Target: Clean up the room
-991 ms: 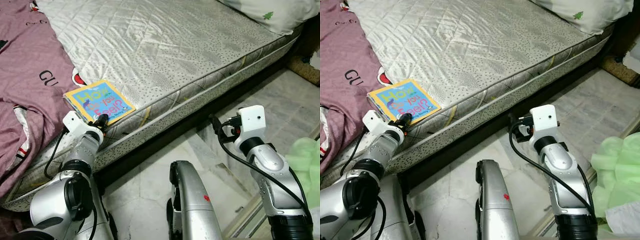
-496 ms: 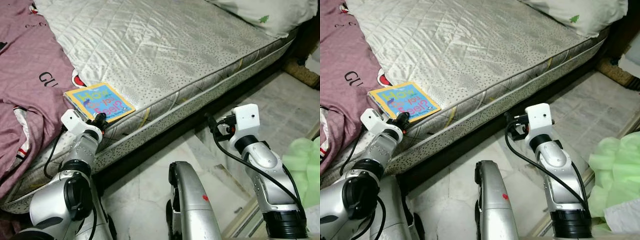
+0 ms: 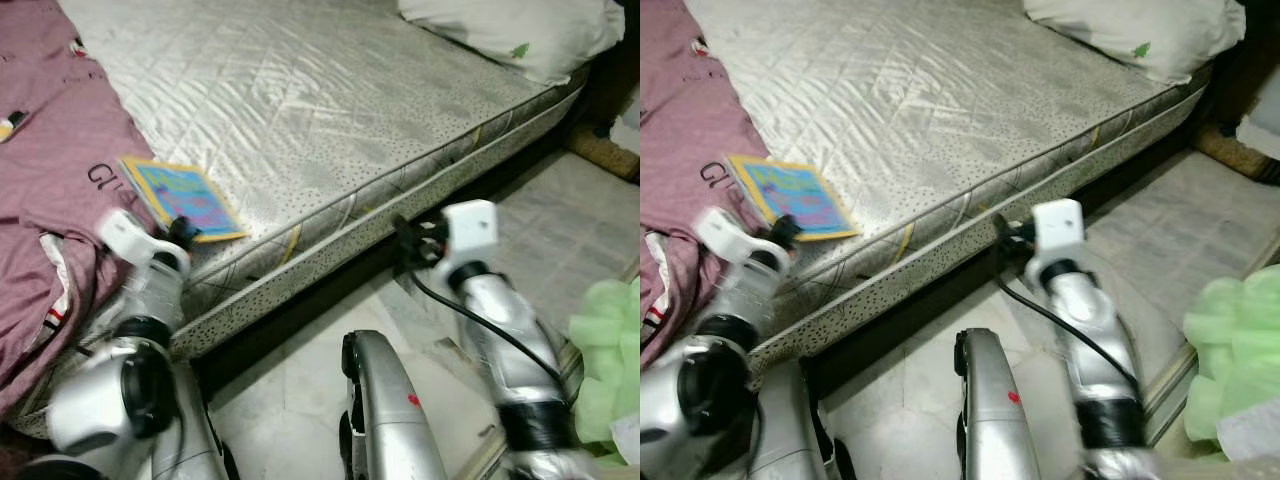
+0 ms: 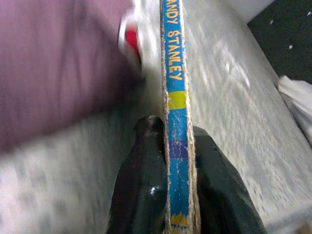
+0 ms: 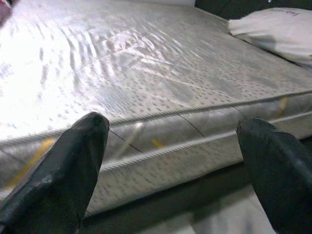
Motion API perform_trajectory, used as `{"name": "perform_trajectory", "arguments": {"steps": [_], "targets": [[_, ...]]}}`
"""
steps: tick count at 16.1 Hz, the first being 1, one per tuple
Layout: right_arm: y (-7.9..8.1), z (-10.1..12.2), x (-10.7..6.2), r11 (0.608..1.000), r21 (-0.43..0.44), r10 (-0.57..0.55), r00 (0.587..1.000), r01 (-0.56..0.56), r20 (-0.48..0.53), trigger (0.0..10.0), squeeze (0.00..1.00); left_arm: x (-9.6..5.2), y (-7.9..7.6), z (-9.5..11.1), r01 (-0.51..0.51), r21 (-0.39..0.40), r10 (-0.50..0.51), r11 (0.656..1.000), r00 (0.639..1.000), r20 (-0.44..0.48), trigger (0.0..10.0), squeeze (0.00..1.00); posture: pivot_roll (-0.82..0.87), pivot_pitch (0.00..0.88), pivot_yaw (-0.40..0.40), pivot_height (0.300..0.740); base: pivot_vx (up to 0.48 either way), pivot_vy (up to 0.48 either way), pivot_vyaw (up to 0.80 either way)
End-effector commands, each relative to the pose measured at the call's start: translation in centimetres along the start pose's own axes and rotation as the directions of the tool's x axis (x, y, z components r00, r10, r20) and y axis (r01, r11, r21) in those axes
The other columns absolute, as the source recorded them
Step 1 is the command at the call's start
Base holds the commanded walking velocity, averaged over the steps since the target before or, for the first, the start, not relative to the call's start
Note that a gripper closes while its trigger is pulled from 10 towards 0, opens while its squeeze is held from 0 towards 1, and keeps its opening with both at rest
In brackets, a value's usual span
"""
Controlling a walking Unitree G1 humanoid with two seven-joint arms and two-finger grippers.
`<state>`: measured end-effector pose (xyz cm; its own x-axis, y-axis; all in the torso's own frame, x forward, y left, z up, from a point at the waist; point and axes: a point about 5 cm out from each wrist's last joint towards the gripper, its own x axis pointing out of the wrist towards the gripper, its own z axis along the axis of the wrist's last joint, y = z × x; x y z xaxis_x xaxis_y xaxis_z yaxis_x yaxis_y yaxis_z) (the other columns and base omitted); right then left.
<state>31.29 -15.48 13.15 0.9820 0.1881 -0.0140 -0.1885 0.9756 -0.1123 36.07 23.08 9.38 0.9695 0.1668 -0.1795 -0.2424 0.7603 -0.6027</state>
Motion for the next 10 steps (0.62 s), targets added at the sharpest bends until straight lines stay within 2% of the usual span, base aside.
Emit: {"name": "perform_trajectory", "arguments": {"steps": [1, 2, 3, 5, 7, 9, 10], "targets": [[0.4, 0.2, 0.6, 1.0, 0.011, -0.009, 1.0, 0.009, 0.025, 10.0, 0.0, 0.8, -1.9, 4.5, 0.055, 0.128, -0.076, 0.99, 0.983, 0.166, 0.0, 0.0, -0.14, 0.0, 0.02, 0.501, 0.0, 0.0, 0.0], [0.9, 0.3, 1.2, 1.0, 0.03, -0.008, 0.999, 0.007, 0.037, 10.0, 0.0, 0.8, -3.0, 6.1, 0.086, 0.199, -0.131, 0.976, 0.965, 0.225, 0.0, 0.0, -0.12, 0.0, 0.028, 0.501, 0.0, 0.0, 0.0], [1.6, 0.4, 1.7, 0.999, 0.051, 0.0, 0.999, -0.002, 0.045, 10.0, 0.0, 0.6, -3.8, 6.8, 0.129, 0.223, -0.188, 0.966, 0.944, 0.273, 0.0, 0.0, -0.08, 0.0, 0.032, 0.501, 0.0, 0.0, 0.0], [2.1, 0.3, 2.2, 0.998, 0.068, 0.012, 0.999, -0.015, 0.05, 10.0, 0.0, 0.2, -4.2, 6.8, 0.15, 0.262, -0.224, 0.953, 0.933, 0.283, 0.0, 0.0, -0.05, 0.0, 0.033, 0.501, 0.0, 0.0, 0.0], [3.6, 0.5, 3.2, 0.985, 0.16, 0.062, 0.996, -0.07, 0.057, 10.0, 0.0, -1.6, -4.7, 5.6, 0.185, 0.354, -0.296, 0.917, 0.909, 0.293, 0.0, 0.0, -0.02, 0.0, 0.035, 0.501, 0.0, 0.0, 0.0], [4.3, 0.9, 4.0, 0.96, 0.261, 0.083, 0.994, -0.1, 0.075, 10.0, 0.0, -3.1, -4.7, 3.6, 0.199, 0.407, -0.322, 0.891, 0.91, 0.26, 0.0, 0.0, -0.01, 0.0, 0.035, 0.501, 0.0, 0.0, 0.0], [4.6, 1.2, 4.2, 0.957, 0.265, 0.096, 0.991, -0.118, 0.095, 10.0, 0.0, -3.6, -4.7, 2.8, 0.198, 0.439, -0.328, 0.876, 0.913, 0.243, 0.0, 0.0, -0.01, 0.0, 0.035, 0.501, 0.0, 0.0, 0.0]]}}
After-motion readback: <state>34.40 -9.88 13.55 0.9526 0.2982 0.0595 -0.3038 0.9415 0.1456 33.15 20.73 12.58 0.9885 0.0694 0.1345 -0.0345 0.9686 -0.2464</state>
